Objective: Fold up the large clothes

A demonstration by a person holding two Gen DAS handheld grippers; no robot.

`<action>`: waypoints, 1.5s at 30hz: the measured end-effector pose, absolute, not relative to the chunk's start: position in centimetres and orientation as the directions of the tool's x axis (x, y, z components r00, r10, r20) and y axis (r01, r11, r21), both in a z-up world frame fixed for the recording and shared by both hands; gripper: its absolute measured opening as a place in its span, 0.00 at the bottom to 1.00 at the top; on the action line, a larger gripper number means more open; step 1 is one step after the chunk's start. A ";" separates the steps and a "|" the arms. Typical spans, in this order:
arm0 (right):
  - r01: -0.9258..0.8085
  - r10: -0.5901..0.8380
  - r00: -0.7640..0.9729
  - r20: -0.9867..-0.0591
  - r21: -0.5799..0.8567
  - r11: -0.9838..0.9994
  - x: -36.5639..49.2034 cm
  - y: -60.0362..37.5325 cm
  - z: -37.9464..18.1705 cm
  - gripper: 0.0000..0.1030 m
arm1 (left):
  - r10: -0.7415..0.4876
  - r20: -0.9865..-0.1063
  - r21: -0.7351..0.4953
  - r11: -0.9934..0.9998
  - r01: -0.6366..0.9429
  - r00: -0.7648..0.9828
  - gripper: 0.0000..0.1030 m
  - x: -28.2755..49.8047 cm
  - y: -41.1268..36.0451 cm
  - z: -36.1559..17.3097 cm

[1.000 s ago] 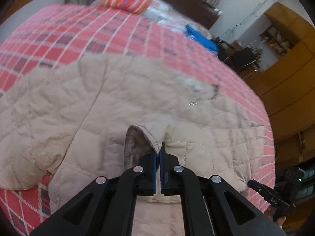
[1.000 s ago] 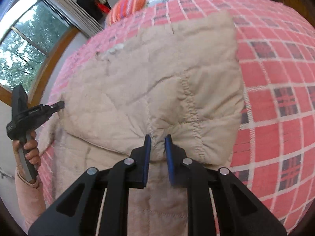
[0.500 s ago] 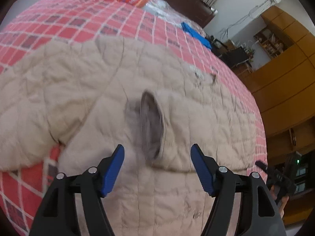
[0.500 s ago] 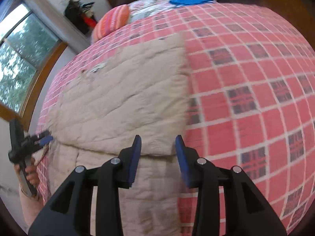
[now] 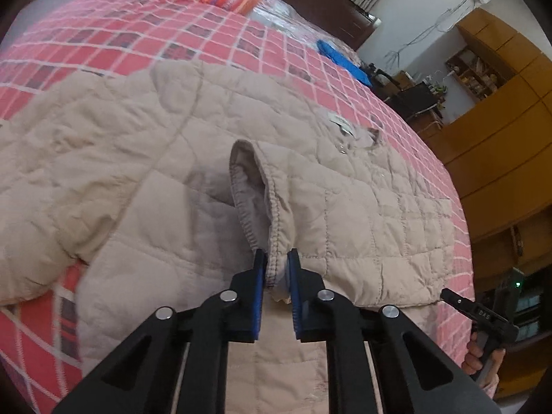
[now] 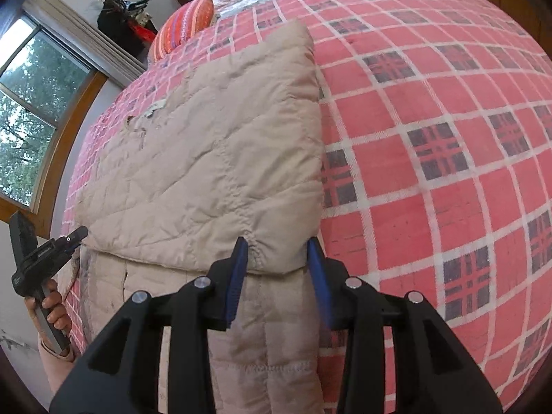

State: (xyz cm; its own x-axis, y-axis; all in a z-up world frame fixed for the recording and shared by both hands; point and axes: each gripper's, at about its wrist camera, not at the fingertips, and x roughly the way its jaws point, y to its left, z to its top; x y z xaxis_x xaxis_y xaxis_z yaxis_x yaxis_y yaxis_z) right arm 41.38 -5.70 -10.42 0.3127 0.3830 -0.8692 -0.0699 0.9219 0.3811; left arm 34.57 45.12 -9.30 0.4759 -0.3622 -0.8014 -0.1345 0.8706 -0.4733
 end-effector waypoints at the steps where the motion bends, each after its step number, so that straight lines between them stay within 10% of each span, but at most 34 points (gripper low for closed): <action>1: -0.057 0.373 0.299 -0.878 0.374 0.926 41.6 -5.6 -10.9 0.36 | -0.360 -0.811 -0.470 0.871 -0.146 0.461 0.14 34.8 45.2 -9.8; 11: -0.061 0.268 0.310 -0.912 0.262 0.963 41.8 -3.8 -11.0 0.34 | -0.354 -0.829 -0.458 0.874 -0.162 0.433 0.21 34.6 45.3 -10.9; 18: -0.106 0.240 0.435 -0.868 0.216 0.971 38.2 -2.3 -5.3 0.41 | -0.254 -0.798 -0.408 0.895 -0.180 0.546 0.54 28.3 50.3 -6.7; 34: -0.492 0.415 0.181 -0.892 0.283 0.823 34.6 18.1 -7.1 0.43 | 0.048 -0.832 -0.397 0.644 -0.653 0.553 0.67 13.2 74.9 -9.3; 45: -0.526 0.385 0.131 -0.914 0.265 0.808 36.8 26.5 -9.0 0.43 | 0.043 -0.813 -0.493 0.481 -0.726 0.580 0.67 10.8 82.2 -12.5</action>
State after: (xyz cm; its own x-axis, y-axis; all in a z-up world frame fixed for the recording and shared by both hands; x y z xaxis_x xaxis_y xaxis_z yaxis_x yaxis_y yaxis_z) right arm 36.76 26.49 -9.03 0.1310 0.3852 -0.9135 -0.5258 0.8081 0.2653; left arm 10.85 82.18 -12.51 0.5804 0.0426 -0.8132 -0.7255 0.4805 -0.4927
